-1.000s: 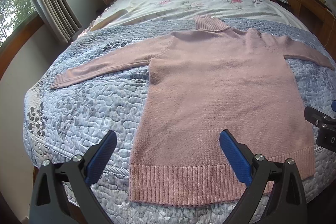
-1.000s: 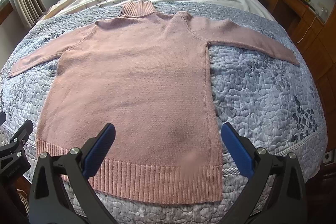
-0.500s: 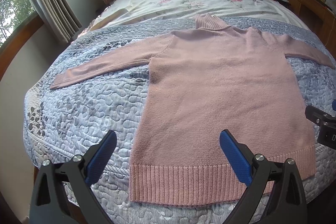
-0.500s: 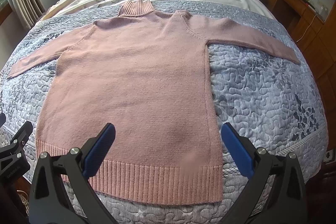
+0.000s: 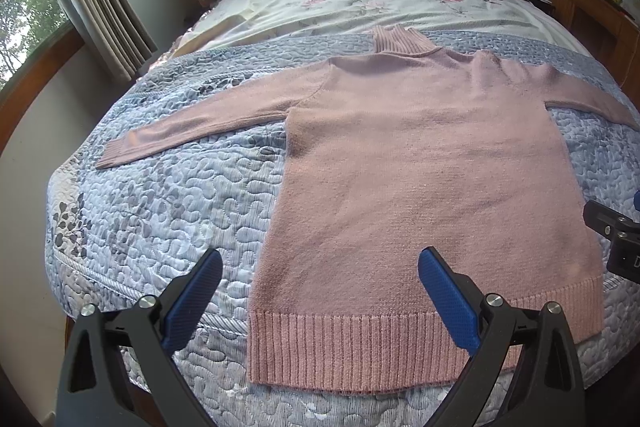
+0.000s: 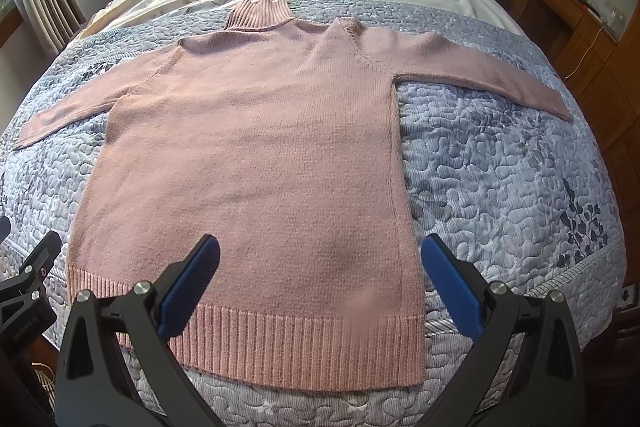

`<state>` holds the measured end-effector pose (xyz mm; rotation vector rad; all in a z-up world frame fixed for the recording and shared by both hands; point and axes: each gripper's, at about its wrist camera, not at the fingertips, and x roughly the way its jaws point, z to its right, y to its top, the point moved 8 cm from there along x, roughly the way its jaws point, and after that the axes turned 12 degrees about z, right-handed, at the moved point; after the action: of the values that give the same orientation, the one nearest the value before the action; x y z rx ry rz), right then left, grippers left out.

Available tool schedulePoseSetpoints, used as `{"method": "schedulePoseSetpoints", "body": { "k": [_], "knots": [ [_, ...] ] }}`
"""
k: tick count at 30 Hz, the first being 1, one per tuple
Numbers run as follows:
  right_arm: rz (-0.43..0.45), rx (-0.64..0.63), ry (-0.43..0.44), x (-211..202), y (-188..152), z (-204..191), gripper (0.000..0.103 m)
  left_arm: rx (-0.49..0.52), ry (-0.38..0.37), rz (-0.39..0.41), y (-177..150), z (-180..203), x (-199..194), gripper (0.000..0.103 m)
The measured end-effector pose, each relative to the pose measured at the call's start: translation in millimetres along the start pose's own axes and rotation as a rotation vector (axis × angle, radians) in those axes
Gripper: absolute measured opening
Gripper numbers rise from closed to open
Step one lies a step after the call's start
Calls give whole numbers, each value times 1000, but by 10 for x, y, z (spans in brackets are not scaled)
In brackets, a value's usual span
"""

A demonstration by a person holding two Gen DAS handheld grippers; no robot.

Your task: Fold small clothes

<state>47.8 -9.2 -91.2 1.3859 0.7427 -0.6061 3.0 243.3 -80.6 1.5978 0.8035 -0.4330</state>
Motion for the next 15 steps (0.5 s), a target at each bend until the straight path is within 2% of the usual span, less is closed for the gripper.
{"method": "schedulePoseSetpoints", "body": {
  "k": [15],
  "knots": [
    [-5, 7, 7, 0, -11, -7, 100, 5, 5, -5, -15, -2, 20, 99]
  ]
}}
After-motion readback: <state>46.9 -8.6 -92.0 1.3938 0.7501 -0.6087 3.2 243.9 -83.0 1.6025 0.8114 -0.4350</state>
